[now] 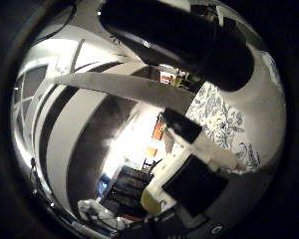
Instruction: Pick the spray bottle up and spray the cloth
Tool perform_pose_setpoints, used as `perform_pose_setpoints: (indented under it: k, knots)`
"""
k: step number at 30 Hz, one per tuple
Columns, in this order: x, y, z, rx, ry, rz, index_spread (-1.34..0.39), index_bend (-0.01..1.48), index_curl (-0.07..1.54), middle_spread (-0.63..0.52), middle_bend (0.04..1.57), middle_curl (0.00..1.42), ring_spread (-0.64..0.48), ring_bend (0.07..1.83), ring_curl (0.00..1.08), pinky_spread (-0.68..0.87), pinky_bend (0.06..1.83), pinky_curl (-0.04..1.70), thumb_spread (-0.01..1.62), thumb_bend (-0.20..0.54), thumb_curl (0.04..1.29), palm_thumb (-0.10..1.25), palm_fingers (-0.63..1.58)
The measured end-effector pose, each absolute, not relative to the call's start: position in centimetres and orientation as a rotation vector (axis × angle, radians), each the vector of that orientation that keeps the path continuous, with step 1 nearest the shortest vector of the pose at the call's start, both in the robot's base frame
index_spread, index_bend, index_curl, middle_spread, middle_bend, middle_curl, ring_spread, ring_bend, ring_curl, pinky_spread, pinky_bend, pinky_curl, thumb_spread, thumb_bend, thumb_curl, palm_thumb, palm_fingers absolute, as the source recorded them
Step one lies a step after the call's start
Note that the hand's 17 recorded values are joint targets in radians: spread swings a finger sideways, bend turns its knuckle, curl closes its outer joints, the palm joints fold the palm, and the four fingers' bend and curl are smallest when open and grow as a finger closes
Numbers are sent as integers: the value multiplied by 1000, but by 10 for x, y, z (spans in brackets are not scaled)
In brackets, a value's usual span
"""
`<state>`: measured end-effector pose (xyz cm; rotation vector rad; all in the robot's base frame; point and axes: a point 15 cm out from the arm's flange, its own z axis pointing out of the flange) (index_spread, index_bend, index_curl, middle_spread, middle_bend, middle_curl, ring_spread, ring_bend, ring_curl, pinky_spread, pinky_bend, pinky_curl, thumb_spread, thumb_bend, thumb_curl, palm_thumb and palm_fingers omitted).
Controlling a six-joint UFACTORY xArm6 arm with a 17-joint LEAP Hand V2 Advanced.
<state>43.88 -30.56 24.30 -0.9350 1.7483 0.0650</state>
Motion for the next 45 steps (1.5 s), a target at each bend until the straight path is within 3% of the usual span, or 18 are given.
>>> perform_pose_setpoints:
  k: [4, 7, 11, 13, 19, 27, 36, 45]
  knots:
    - [441, -309, 238, -934, 1770, 47, -279, 211, 398, -160, 650, 526, -187, 921, 393, -147, 807, 239, 1033, -4, 437, 847, 1066]
    - [443, -316, 235, -928, 1794, 14, -328, 373, 510, -182, 788, 592, -209, 1013, 454, -312, 968, 322, 954, -16, 480, 911, 1276]
    - [446, -318, 233, -922, 1809, -1, -298, 701, 666, -140, 987, 646, -176, 1147, 504, -323, 1088, 404, 923, -6, 523, 986, 1397]
    - [449, -317, 234, -912, 1804, -2, -271, 833, 727, -113, 1096, 668, -160, 1251, 536, -280, 1185, 464, 860, -2, 578, 1057, 1344]
    - [450, -315, 235, -901, 1794, 11, -226, 1026, 804, -86, 1269, 686, -159, 1407, 589, -199, 1322, 613, 636, -18, 716, 1107, 1212]
    - [449, -296, 262, -947, 1748, 52, -199, 1099, 805, -74, 1345, 659, -156, 1476, 603, -152, 1305, 804, 601, -17, 813, 1088, 1168]
    - [420, -272, 302, -1168, 1854, 130, -200, 1126, 787, -71, 1373, 629, -155, 1489, 595, -133, 1189, 1029, 604, -18, 876, 1086, 1160]
    - [400, -201, 380, -1643, 1870, 121, -208, 1132, 776, -71, 1378, 613, -155, 1486, 589, -141, 1099, 1194, 619, -18, 903, 1071, 1168]
